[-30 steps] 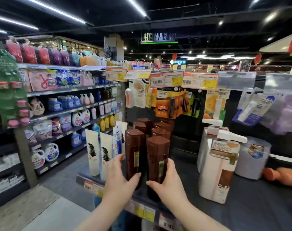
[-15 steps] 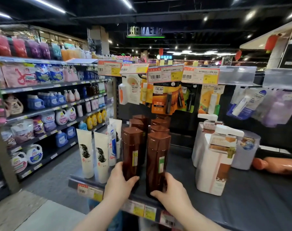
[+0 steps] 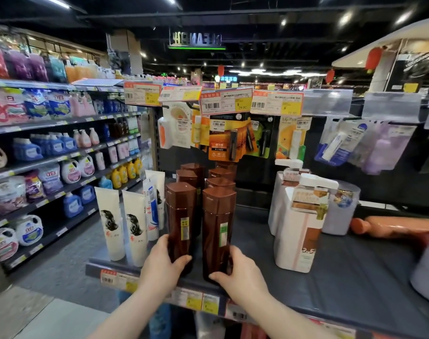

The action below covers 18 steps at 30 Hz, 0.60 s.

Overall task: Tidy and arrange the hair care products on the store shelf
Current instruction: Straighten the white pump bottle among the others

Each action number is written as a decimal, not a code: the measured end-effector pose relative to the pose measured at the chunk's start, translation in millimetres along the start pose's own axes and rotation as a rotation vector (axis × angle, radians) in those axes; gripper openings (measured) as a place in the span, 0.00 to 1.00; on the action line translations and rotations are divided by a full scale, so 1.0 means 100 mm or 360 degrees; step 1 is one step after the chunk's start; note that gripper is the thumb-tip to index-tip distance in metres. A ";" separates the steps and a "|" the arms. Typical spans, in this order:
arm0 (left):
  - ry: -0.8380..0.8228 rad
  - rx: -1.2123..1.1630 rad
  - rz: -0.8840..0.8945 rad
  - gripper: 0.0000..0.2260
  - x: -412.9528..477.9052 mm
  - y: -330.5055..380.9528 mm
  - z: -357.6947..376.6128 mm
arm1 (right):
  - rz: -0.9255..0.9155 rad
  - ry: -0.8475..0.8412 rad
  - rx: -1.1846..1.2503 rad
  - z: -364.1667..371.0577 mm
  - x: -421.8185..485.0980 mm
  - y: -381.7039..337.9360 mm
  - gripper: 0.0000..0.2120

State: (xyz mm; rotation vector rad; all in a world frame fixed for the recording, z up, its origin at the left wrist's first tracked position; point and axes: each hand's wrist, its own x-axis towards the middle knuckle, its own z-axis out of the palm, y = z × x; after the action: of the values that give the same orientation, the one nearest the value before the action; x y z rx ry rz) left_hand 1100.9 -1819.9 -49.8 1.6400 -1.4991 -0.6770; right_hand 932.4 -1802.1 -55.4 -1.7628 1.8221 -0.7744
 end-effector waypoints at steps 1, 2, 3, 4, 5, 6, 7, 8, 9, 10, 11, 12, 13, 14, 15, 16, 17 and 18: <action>-0.0002 -0.0007 0.0008 0.24 -0.01 0.00 -0.01 | 0.0002 0.0004 0.0011 0.00 0.00 0.00 0.27; -0.0002 -0.0010 0.0019 0.24 -0.01 -0.01 -0.01 | 0.0002 0.0008 0.0016 0.00 0.00 0.00 0.27; -0.0002 -0.0010 0.0026 0.24 -0.01 -0.01 -0.01 | 0.0005 0.0011 0.0012 0.00 -0.01 0.00 0.27; -0.0004 -0.0009 0.0033 0.24 0.00 -0.02 -0.01 | 0.0003 0.0015 0.0006 0.01 -0.01 -0.01 0.27; -0.0008 -0.0012 0.0040 0.25 0.00 -0.02 -0.01 | 0.0002 0.0021 0.0005 0.01 -0.02 -0.01 0.27; -0.0010 -0.0014 0.0053 0.25 0.00 -0.03 -0.01 | -0.0001 0.0027 0.0007 0.01 -0.03 -0.02 0.28; -0.0012 -0.0015 0.0064 0.24 0.00 -0.03 -0.01 | -0.0005 0.0031 0.0006 0.01 -0.03 -0.03 0.28; -0.0012 -0.0016 0.0076 0.24 0.01 -0.04 0.00 | -0.0007 0.0033 0.0001 0.02 -0.04 -0.03 0.28; -0.0016 -0.0017 0.0081 0.24 0.01 -0.04 0.00 | -0.0009 0.0036 -0.0004 0.02 -0.04 -0.04 0.27; -0.0020 -0.0019 0.0084 0.24 0.01 -0.05 0.00 | -0.0005 0.0038 -0.0009 0.02 -0.04 -0.04 0.27; -0.0026 -0.0023 0.0082 0.24 0.01 -0.06 0.00 | 0.0001 0.0041 -0.0012 0.02 -0.05 -0.04 0.27; -0.0030 -0.0027 0.0082 0.25 0.02 -0.06 0.00 | 0.0010 0.0042 -0.0014 0.02 -0.05 -0.05 0.27; -0.0037 -0.0029 0.0082 0.25 0.02 -0.07 0.00 | 0.0018 0.0045 -0.0014 0.03 -0.05 -0.05 0.27; -0.0041 -0.0033 0.0087 0.25 0.02 -0.08 -0.01 | 0.0023 0.0051 -0.0013 0.03 -0.05 -0.06 0.27; -0.0047 -0.0038 0.0091 0.25 0.03 -0.08 -0.01 | 0.0027 0.0058 -0.0014 0.03 -0.06 -0.07 0.27; -0.0052 -0.0042 0.0098 0.26 0.03 -0.09 -0.01 | 0.0030 0.0066 -0.0013 0.03 -0.06 -0.07 0.27; -0.0059 -0.0044 0.0100 0.26 0.03 -0.10 -0.02 | 0.0034 0.0073 -0.0013 0.03 -0.07 -0.08 0.27; -0.0067 -0.0046 0.0102 0.26 0.04 -0.11 -0.02 | 0.0039 0.0079 -0.0015 0.04 -0.07 -0.08 0.27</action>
State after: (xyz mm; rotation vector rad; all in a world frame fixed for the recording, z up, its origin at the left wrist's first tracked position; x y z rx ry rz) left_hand 1109.1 -1823.5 -57.0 1.5579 -1.5581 -0.6983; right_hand 941.3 -1795.1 -52.7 -1.7382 1.8786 -0.8079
